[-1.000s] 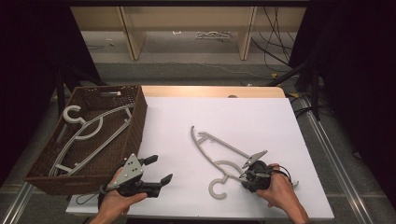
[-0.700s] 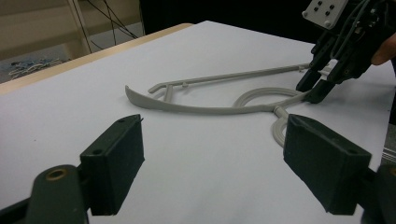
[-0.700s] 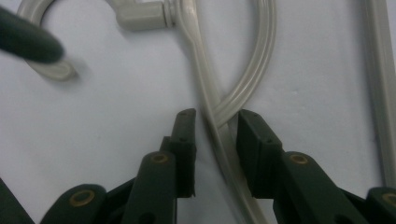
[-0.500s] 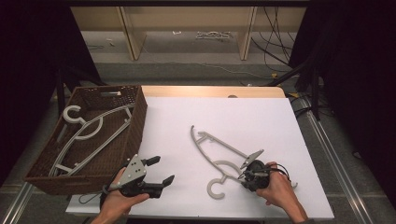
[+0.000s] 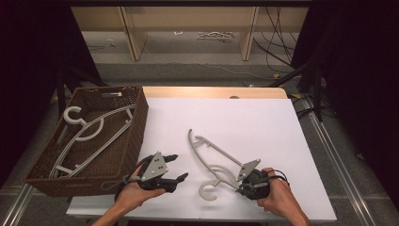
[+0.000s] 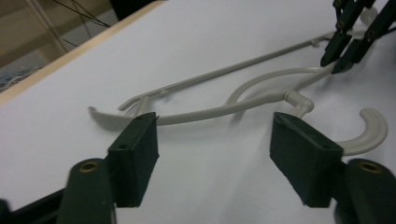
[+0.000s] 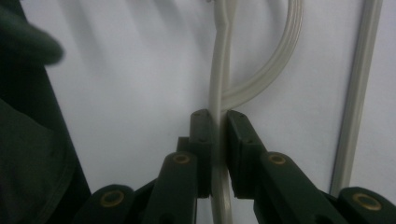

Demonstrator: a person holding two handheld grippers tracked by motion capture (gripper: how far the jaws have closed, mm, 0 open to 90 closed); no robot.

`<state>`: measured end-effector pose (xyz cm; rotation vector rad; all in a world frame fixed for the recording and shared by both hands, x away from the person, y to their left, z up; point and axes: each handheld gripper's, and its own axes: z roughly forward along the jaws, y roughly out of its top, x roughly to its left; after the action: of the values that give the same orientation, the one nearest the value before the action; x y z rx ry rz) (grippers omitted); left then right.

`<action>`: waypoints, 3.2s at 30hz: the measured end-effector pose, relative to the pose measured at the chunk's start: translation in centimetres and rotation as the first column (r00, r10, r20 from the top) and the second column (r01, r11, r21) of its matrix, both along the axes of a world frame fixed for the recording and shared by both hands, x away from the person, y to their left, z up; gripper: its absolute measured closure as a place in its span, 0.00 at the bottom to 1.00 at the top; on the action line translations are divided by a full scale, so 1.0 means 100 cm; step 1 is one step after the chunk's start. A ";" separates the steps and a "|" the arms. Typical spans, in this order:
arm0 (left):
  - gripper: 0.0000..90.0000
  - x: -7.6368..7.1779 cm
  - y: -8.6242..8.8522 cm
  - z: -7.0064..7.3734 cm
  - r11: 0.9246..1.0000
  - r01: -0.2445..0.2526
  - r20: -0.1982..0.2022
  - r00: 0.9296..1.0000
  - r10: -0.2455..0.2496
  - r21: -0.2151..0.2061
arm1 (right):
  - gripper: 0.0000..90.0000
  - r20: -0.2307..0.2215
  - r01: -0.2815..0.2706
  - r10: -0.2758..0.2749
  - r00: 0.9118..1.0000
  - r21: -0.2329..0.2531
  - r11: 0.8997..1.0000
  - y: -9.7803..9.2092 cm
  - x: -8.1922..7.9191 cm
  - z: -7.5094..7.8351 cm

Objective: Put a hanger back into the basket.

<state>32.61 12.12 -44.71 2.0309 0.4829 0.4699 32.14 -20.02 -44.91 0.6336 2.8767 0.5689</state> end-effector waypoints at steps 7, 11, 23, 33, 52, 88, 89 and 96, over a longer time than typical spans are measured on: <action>0.37 0.009 -0.035 -0.007 0.975 0.112 0.034 0.992 -0.120 0.190 | 0.91 0.004 -0.038 0.038 0.999 0.005 0.999 0.001 -0.005 0.006; 0.41 0.015 -0.047 -0.008 0.956 0.160 0.043 0.983 -0.176 0.247 | 0.91 0.010 -0.065 0.065 0.998 0.012 0.998 0.002 -0.008 0.011; 0.44 0.030 -0.070 -0.018 0.913 0.223 -0.003 0.972 -0.236 0.341 | 0.91 0.019 -0.099 0.098 0.995 0.022 0.995 0.005 -0.012 0.017; 0.67 0.028 -0.083 -0.019 0.828 0.337 -0.001 0.926 -0.376 0.448 | 0.91 0.022 -0.127 0.126 0.992 0.032 0.991 0.005 -0.013 0.019; 0.88 0.022 -0.079 0.018 0.825 0.367 0.022 0.909 -0.416 0.430 | 0.48 0.214 0.103 -0.161 0.964 0.258 0.961 -0.010 0.003 0.028; 0.88 0.041 -0.028 0.069 0.971 0.141 -0.051 0.990 -0.134 0.192 | 0.29 0.243 0.234 -0.456 0.856 0.604 0.762 -0.029 0.001 0.035; 0.88 0.041 -0.026 0.071 0.974 0.135 -0.051 0.990 -0.128 0.183 | 0.29 0.241 0.239 -0.460 0.855 0.604 0.760 -0.029 0.001 0.034; 0.88 0.041 -0.019 0.090 0.977 0.135 -0.056 0.990 -0.127 0.167 | 0.27 0.226 0.251 -0.464 0.856 0.603 0.757 -0.028 -0.002 0.029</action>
<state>36.68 10.26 -35.73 2.2261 0.3424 0.3970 31.95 -22.83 -42.06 1.0121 2.1336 1.3170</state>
